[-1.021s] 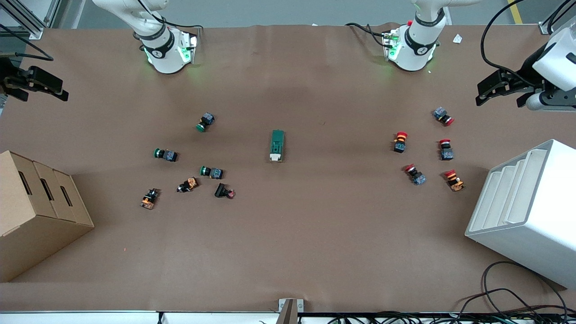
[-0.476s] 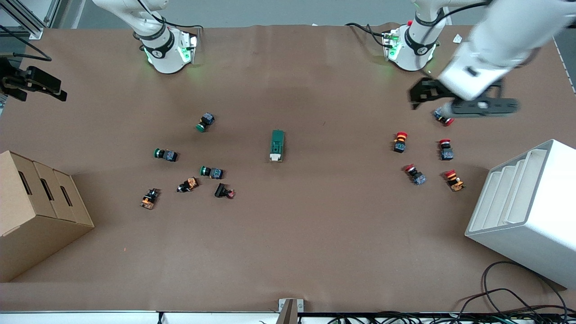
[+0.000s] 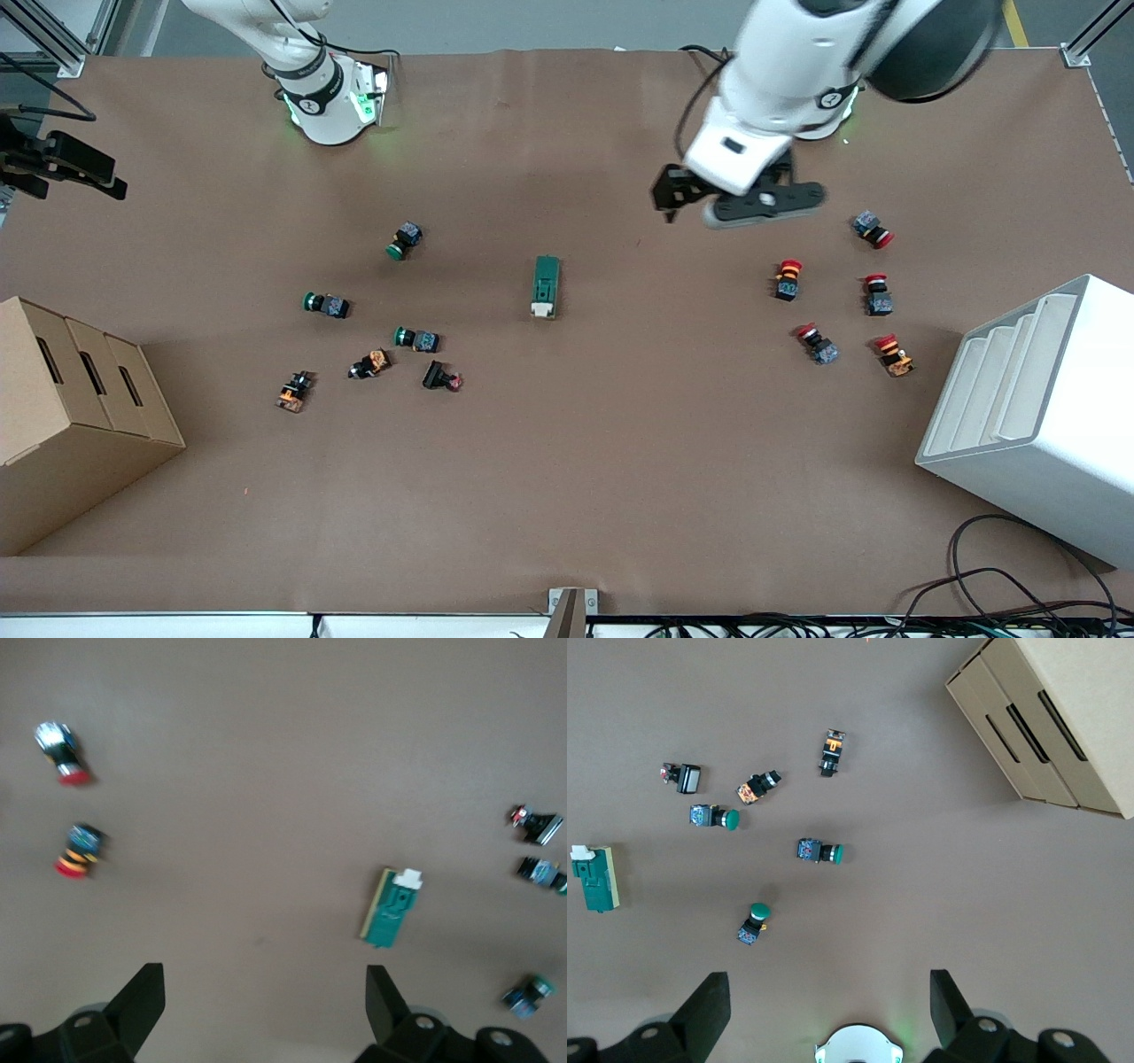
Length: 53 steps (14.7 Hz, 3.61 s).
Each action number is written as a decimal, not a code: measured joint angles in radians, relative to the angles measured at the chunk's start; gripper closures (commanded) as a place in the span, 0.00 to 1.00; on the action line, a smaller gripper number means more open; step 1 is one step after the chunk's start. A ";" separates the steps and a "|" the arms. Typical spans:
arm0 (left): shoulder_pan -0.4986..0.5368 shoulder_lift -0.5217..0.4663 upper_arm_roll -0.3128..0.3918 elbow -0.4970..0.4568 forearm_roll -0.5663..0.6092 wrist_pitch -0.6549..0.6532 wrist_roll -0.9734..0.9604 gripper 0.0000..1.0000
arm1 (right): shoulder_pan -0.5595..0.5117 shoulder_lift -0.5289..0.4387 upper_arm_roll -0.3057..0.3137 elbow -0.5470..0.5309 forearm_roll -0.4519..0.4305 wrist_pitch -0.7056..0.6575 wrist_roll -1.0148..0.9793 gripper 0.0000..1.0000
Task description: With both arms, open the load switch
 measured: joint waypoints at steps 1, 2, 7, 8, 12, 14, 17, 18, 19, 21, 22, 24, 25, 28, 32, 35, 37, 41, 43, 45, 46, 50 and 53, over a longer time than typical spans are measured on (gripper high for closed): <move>-0.045 0.019 -0.002 -0.009 0.044 0.022 -0.089 0.00 | -0.003 0.001 0.000 0.000 0.000 0.003 0.000 0.00; -0.091 0.043 -0.003 -0.012 0.092 0.038 -0.166 0.00 | -0.004 0.004 0.000 0.000 0.000 0.004 0.001 0.00; -0.316 0.216 -0.005 -0.018 0.347 0.119 -0.478 0.00 | -0.009 0.129 0.001 -0.002 0.000 0.017 0.001 0.00; -0.352 0.254 -0.005 -0.017 0.402 0.129 -0.539 0.00 | -0.012 0.170 0.001 0.000 -0.001 0.038 0.001 0.00; -0.465 0.398 -0.005 -0.001 0.650 0.139 -0.789 0.01 | -0.019 0.292 0.001 0.015 -0.058 0.189 -0.007 0.00; -0.505 0.465 -0.004 0.018 0.756 0.140 -0.867 0.01 | -0.019 0.296 0.002 0.026 -0.062 0.190 -0.006 0.00; -0.550 0.556 -0.004 0.038 0.911 0.154 -0.950 0.03 | -0.019 0.293 0.003 0.026 -0.009 0.188 0.042 0.00; -0.562 0.578 -0.004 0.040 0.949 0.164 -0.972 0.03 | -0.019 0.295 0.005 0.020 0.021 0.192 0.084 0.00; -0.576 0.598 -0.004 0.041 0.987 0.171 -0.990 0.03 | -0.017 0.296 0.008 0.011 0.041 0.203 0.128 0.00; -0.597 0.629 -0.004 0.042 1.051 0.172 -1.025 0.03 | 0.010 0.297 0.017 -0.015 0.056 0.237 0.237 0.00; -0.606 0.641 -0.004 0.041 1.085 0.175 -1.039 0.03 | 0.040 0.298 0.021 -0.030 0.058 0.256 0.309 0.00; -0.621 0.663 -0.004 0.032 1.175 0.177 -1.064 0.03 | 0.120 0.300 0.024 -0.059 0.059 0.299 0.464 0.00; -0.624 0.673 -0.003 0.020 1.223 0.177 -1.081 0.03 | 0.163 0.302 0.025 -0.071 0.059 0.319 0.543 0.00; -0.625 0.695 -0.001 -0.033 1.374 0.188 -1.139 0.02 | 0.271 0.317 0.028 -0.087 0.057 0.360 0.764 0.00; -0.620 0.709 0.006 -0.125 1.602 0.211 -1.295 0.02 | 0.423 0.388 0.029 -0.092 0.056 0.392 1.111 0.00; -0.619 0.727 0.010 -0.163 1.716 0.213 -1.384 0.01 | 0.523 0.449 0.030 -0.089 0.056 0.407 1.335 0.00; -0.619 0.732 0.024 -0.178 1.779 0.213 -1.425 0.01 | 0.571 0.493 0.030 -0.079 0.056 0.411 1.449 0.00; -0.617 0.747 0.042 -0.188 1.867 0.213 -1.488 0.00 | 0.634 0.599 0.030 -0.030 0.061 0.471 1.714 0.00; -0.617 0.752 0.051 -0.187 1.878 0.213 -1.495 0.00 | 0.665 0.658 0.031 0.013 0.079 0.484 1.813 0.00; -0.617 0.752 0.051 -0.186 1.878 0.213 -1.498 0.00 | 0.681 0.694 0.031 0.037 0.122 0.503 1.867 0.00; -0.617 0.752 0.051 -0.186 1.878 0.213 -1.503 0.00 | 0.683 0.705 0.030 0.041 0.144 0.517 1.884 0.00; -0.618 0.752 0.052 -0.186 1.878 0.211 -1.521 0.00 | 0.700 0.747 0.031 0.044 0.165 0.578 1.942 0.00; -0.619 0.752 0.052 -0.186 1.879 0.210 -1.532 0.00 | 0.717 0.781 0.031 0.045 0.165 0.591 1.956 0.00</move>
